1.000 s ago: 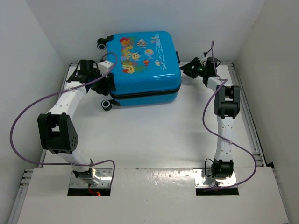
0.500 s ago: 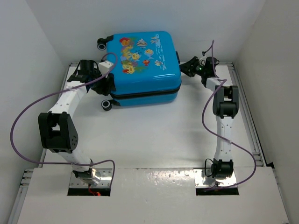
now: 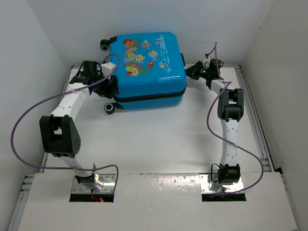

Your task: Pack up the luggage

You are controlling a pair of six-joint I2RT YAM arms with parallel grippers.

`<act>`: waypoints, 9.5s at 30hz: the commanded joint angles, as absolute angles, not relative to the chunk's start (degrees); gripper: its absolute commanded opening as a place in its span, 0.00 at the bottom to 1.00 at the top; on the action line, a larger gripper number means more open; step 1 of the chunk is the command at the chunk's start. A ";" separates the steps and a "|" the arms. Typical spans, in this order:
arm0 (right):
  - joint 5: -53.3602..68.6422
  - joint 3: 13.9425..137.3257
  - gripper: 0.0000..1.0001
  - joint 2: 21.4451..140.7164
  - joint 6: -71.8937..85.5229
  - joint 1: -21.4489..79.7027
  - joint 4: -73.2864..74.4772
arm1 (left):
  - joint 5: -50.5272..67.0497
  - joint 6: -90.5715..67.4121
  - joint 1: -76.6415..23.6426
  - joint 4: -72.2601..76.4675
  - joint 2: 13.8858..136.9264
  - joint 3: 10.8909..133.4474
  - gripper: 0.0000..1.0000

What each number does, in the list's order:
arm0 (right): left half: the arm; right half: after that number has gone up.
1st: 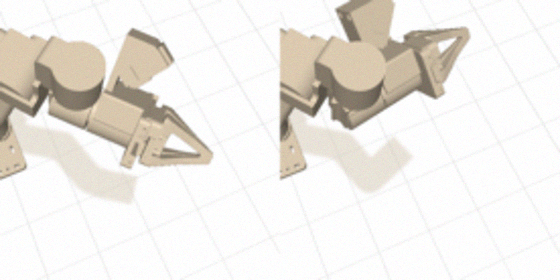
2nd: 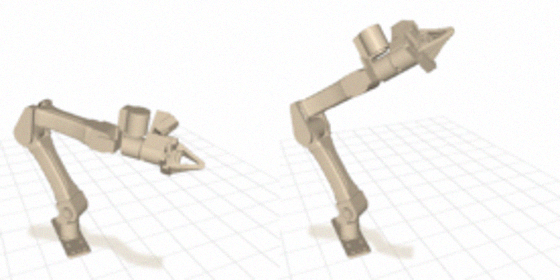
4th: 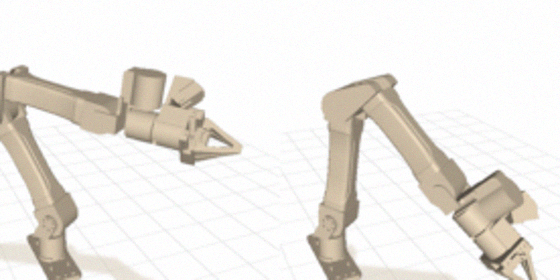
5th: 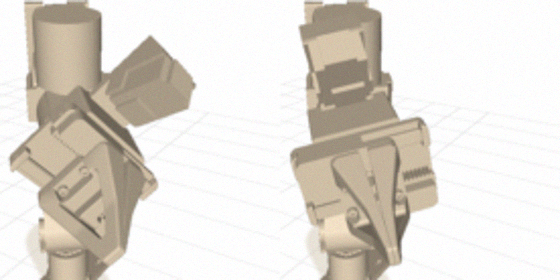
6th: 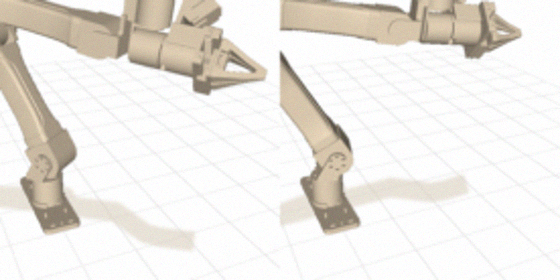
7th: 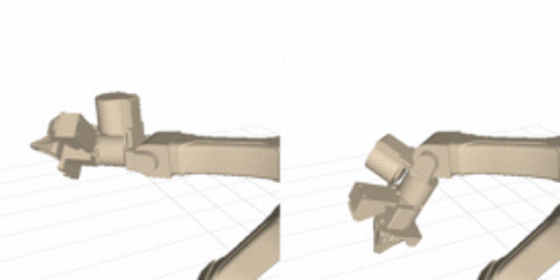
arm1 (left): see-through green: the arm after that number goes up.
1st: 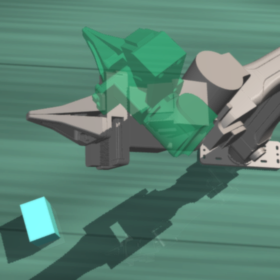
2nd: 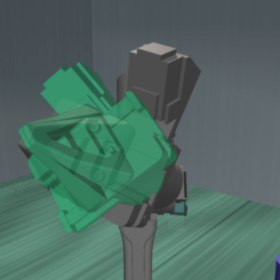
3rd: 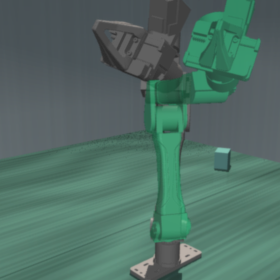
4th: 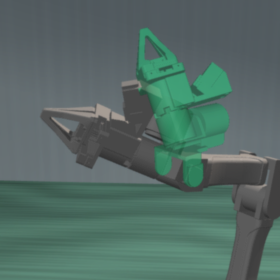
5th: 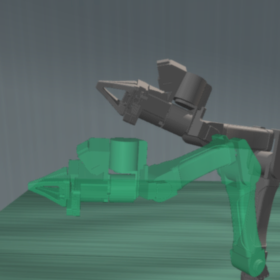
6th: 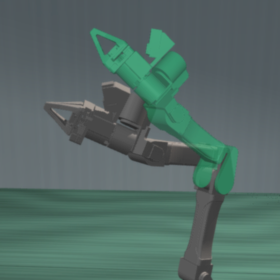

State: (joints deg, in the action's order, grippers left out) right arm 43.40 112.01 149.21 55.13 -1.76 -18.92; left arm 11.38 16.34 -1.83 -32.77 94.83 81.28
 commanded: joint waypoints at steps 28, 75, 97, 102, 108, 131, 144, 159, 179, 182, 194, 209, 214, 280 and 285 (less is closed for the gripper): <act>40.54 52.22 0.49 91.44 46.77 22.42 -20.16 | 37.79 21.52 0.98 -42.97 68.84 88.79 1.00; 11.16 33.14 0.44 83.23 23.47 27.86 -37.97 | -4.13 13.62 -39.81 6.78 83.39 39.44 0.65; 10.64 32.61 0.40 82.26 26.89 21.71 -37.79 | 6.06 14.59 -43.07 5.54 73.28 41.75 0.73; 10.99 32.34 0.40 82.09 26.19 20.48 -37.71 | 8.96 15.82 -43.07 5.54 80.14 46.04 0.69; 11.78 32.08 0.40 82.00 25.75 18.90 -37.44 | 2.91 13.54 -41.84 5.71 87.53 51.50 0.69; 14.24 32.78 0.40 84.29 26.45 17.14 -38.94 | -8.00 18.10 -41.31 6.86 89.38 52.21 0.71; 22.05 34.19 0.38 88.41 28.21 16.08 -44.56 | -11.34 20.22 -41.31 -2.02 98.70 57.92 0.54; 20.57 42.71 0.56 99.57 26.10 20.38 -53.00 | -1.14 11.78 -38.14 -2.02 94.83 53.44 0.29; 10.28 47.90 0.06 108.37 20.13 23.73 -55.80 | -5.53 10.11 -37.62 -3.60 95.97 53.96 0.25; 9.93 47.55 0.00 108.54 20.48 23.73 -57.74 | -7.11 10.72 -38.14 -3.60 96.50 53.96 0.34; 21.60 43.95 0.02 104.95 24.17 21.71 -62.23 | -19.42 11.86 -40.25 -0.97 99.93 53.96 0.60; 21.35 38.22 0.62 101.68 18.71 18.99 -62.14 | -10.11 8.36 -38.14 -2.90 98.26 51.42 0.02; 20.32 40.96 0.62 103.18 18.37 20.56 -61.87 | -9.58 7.30 -38.14 -3.43 98.26 51.42 0.00; 30.58 48.78 0.00 106.88 39.73 9.58 -51.77 | -19.16 37.69 -34.11 -9.84 74.19 26.29 0.00; 30.42 51.84 0.00 110.11 38.59 9.75 -50.80 | -18.02 41.65 -31.03 -9.32 72.95 24.96 0.00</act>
